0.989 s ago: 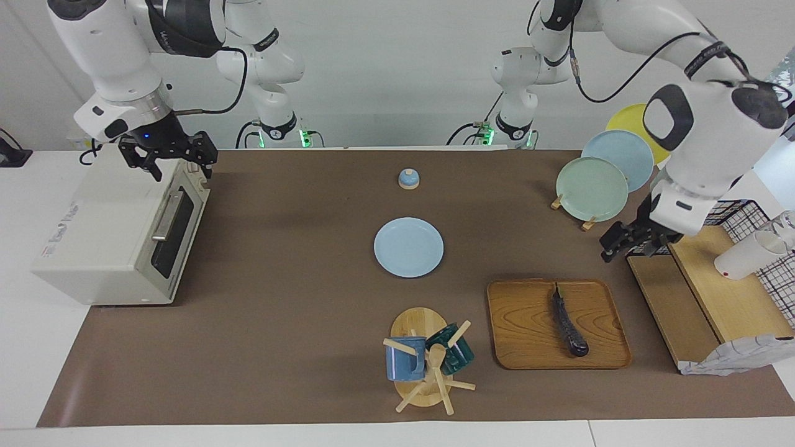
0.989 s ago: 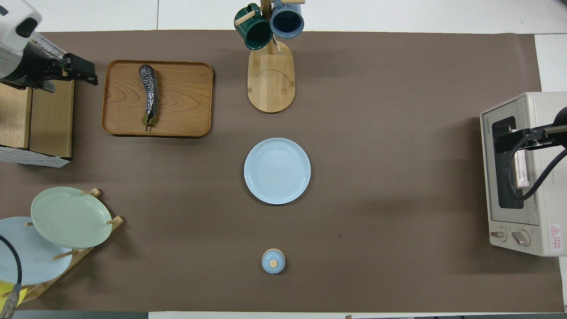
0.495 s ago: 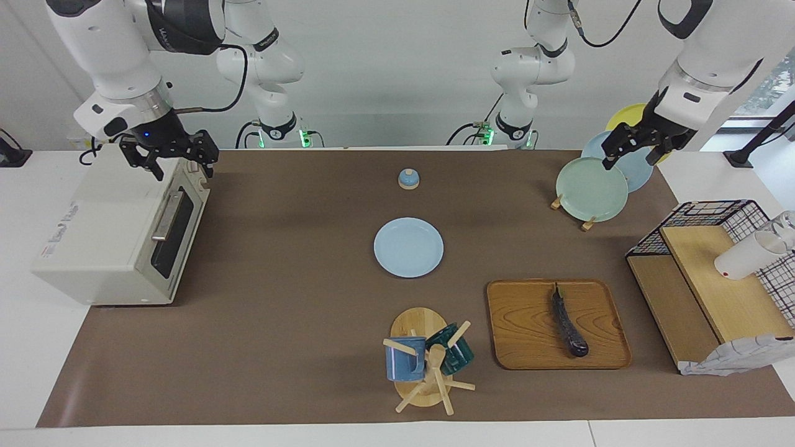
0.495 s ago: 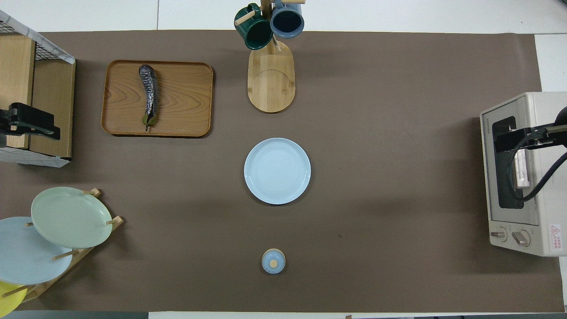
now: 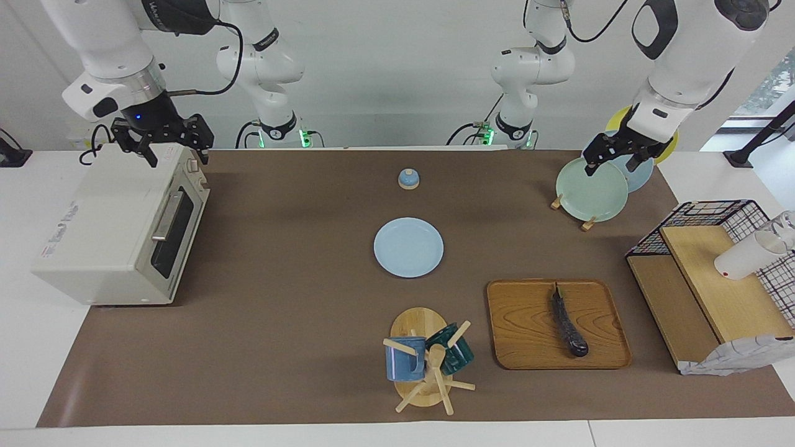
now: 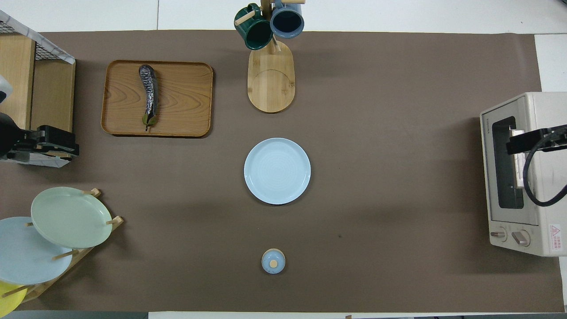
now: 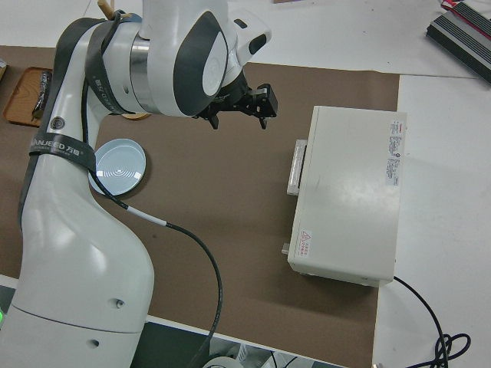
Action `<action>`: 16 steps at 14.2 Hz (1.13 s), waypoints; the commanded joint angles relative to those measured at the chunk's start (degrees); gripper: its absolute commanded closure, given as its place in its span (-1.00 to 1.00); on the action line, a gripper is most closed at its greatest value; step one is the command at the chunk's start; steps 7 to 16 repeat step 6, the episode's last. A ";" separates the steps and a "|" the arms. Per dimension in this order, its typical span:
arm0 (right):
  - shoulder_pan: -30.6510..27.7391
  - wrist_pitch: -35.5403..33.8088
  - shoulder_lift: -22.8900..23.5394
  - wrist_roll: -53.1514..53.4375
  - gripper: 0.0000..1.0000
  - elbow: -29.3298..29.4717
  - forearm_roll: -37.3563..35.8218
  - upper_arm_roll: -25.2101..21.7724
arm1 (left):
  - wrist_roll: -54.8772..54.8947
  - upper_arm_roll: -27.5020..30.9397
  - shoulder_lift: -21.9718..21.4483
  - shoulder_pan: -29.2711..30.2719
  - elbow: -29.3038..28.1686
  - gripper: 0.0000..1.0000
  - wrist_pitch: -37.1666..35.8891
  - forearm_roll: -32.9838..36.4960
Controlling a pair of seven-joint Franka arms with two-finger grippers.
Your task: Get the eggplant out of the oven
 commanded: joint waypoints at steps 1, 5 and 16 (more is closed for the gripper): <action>-0.65 -0.78 0.71 0.35 -1.00 1.16 1.66 -0.01 | 0.70 0.45 0.38 -0.73 2.45 -1.00 -2.24 0.41; -1.62 -0.78 0.71 -0.01 -1.00 1.16 1.57 -0.10 | 0.96 0.45 0.11 -0.30 2.36 -1.00 -2.59 0.32; -1.71 -0.78 0.71 -0.01 -1.00 1.07 1.57 -0.10 | 0.96 0.45 0.11 -0.56 2.28 -1.00 -2.59 0.32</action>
